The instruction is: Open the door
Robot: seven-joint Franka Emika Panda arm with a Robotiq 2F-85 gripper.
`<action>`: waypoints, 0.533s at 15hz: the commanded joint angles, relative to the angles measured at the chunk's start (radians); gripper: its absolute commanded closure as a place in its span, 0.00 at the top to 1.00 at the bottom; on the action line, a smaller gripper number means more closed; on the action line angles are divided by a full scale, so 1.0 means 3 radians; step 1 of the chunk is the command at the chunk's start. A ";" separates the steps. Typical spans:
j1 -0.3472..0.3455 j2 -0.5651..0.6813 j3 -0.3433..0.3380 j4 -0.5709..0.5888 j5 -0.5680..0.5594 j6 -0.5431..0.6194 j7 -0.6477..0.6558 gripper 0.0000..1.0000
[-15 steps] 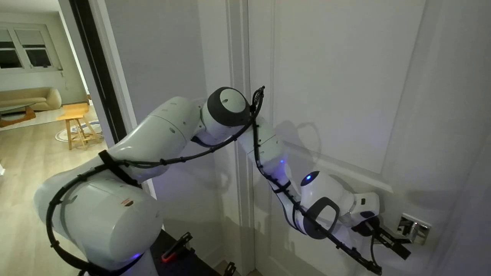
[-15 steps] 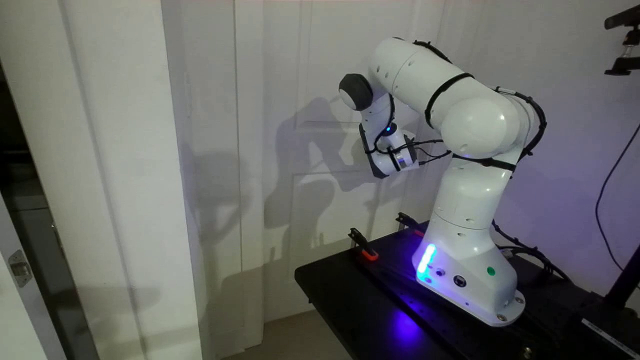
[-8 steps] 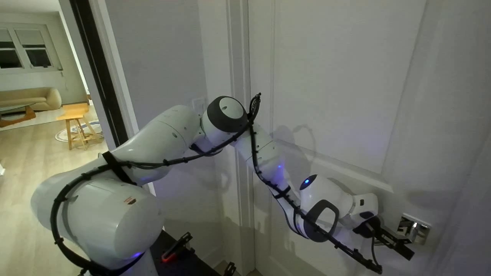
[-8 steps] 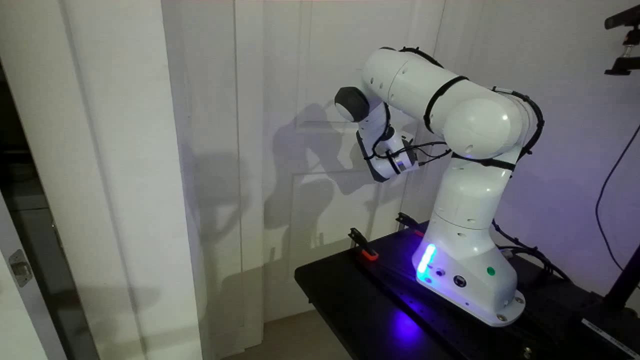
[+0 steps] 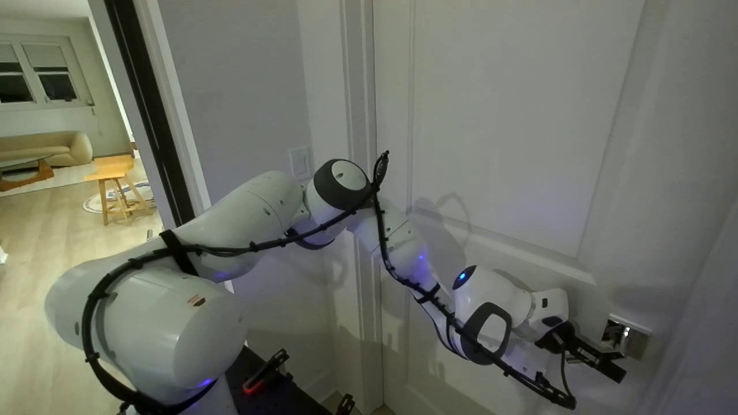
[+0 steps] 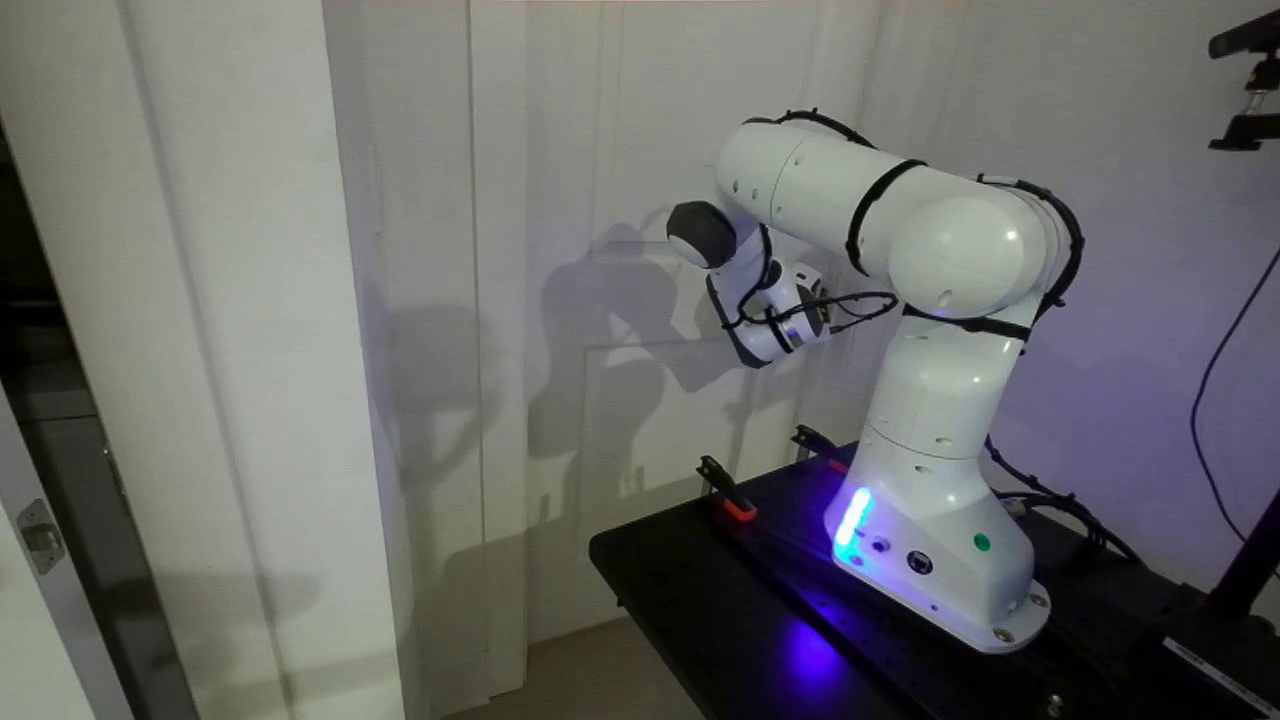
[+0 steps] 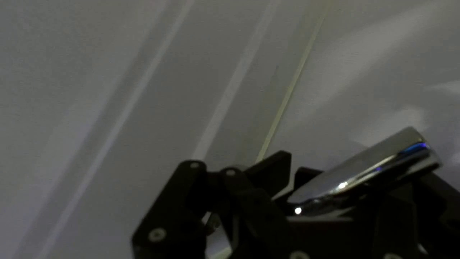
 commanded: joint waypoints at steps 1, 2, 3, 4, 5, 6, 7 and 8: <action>-0.0046 0.0353 -0.0090 0.0234 0.0196 0.0000 0.0024 0.00; -0.0054 0.0373 -0.0091 0.0271 0.0240 0.0000 0.0022 0.00; -0.0057 0.0391 -0.0092 0.0301 0.0287 0.0000 0.0020 0.00; -0.0063 0.0397 -0.0089 0.0321 0.0324 0.0000 0.0015 0.00; -0.0067 0.0408 -0.0089 0.0345 0.0360 0.0000 0.0013 0.00; -0.0069 0.0413 -0.0085 0.0364 0.0397 0.0000 0.0013 0.00; -0.0072 0.0419 -0.0083 0.0384 0.0428 0.0000 0.0011 0.00; -0.0075 0.0421 -0.0079 0.0405 0.0456 0.0000 0.0009 0.00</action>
